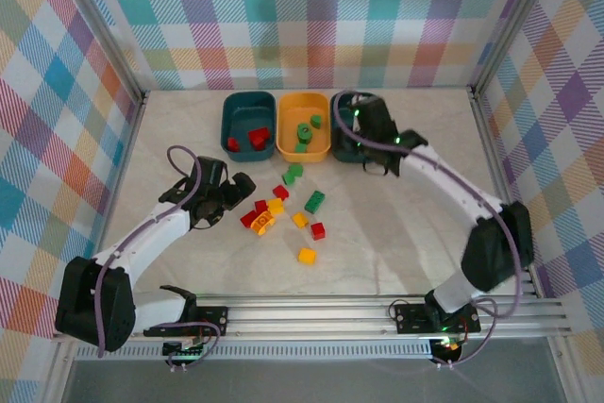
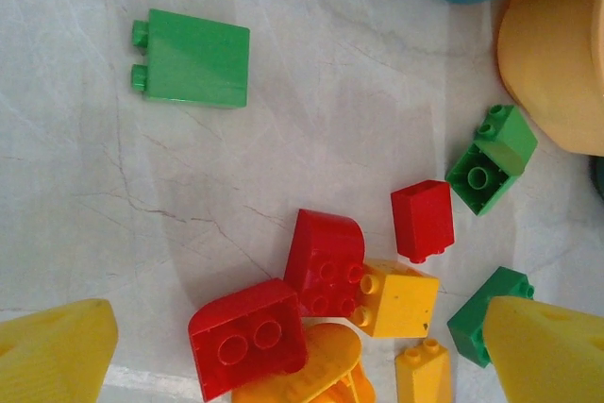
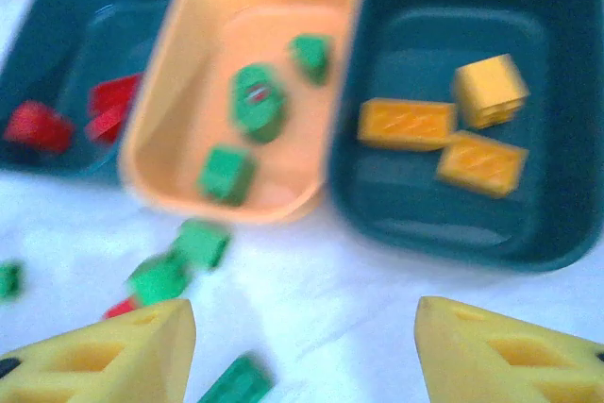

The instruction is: Sort the legos into containers by color

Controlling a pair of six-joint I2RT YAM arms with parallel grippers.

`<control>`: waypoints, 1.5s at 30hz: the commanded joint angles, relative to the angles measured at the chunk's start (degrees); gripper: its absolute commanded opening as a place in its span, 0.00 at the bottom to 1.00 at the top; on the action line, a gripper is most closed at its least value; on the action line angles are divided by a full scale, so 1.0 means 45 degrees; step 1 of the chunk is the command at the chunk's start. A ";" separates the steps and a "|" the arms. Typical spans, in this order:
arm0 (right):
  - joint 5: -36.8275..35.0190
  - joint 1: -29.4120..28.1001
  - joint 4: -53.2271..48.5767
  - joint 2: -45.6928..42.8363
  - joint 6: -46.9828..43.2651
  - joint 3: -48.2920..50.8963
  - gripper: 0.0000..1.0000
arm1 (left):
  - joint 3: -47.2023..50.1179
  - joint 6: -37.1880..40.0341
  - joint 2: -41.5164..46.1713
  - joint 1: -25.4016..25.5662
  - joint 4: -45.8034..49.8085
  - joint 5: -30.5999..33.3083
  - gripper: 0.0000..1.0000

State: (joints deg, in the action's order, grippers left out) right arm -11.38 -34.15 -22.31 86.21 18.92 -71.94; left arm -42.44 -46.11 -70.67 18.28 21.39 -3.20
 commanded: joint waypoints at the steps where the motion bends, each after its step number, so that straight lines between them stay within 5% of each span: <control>1: -0.0462 -0.1647 0.0674 -0.0219 0.0723 0.2263 0.62 | -0.0687 0.0459 -0.0649 0.0598 -0.0177 -0.0227 0.95; 9: 0.0324 -0.3862 -0.0134 0.0663 0.2255 0.3531 0.64 | -0.0804 0.0629 -0.1518 0.1855 -0.0143 0.0642 0.88; 16: 0.0544 -0.4247 -0.0218 0.2377 0.2134 0.3192 0.64 | -0.1287 0.0916 -0.1468 0.1833 0.0458 0.1305 0.90; 23: 0.0299 -0.4305 -0.0457 0.2846 0.2182 0.2745 0.29 | -0.1152 0.1101 -0.1380 0.1212 0.1096 0.1328 0.91; 28: -0.0536 -0.4288 -0.0471 0.2028 0.1669 0.2117 0.24 | -0.0751 0.0875 -0.0815 0.0513 0.1140 0.1217 0.91; 33: -0.0073 -0.3651 0.0782 0.3238 0.1023 -0.0727 0.22 | -0.0053 -0.0076 -0.0151 -0.0663 0.2000 0.1961 0.97; 37: 0.0417 -0.3280 0.1329 0.6337 0.0615 -0.4411 0.22 | 0.0539 -0.0324 -0.0131 -0.1828 0.2469 0.0985 0.98; 45: 0.0817 -0.2203 -0.0834 1.1797 0.0932 -1.2367 0.22 | 0.1353 -0.0097 0.0624 -0.2295 0.2428 -0.0012 0.98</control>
State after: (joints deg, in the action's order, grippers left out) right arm -8.93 -45.84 -19.84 133.56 23.09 -118.43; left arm -37.19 -46.52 -70.13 8.69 31.33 -0.84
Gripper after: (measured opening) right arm 0.330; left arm 0.986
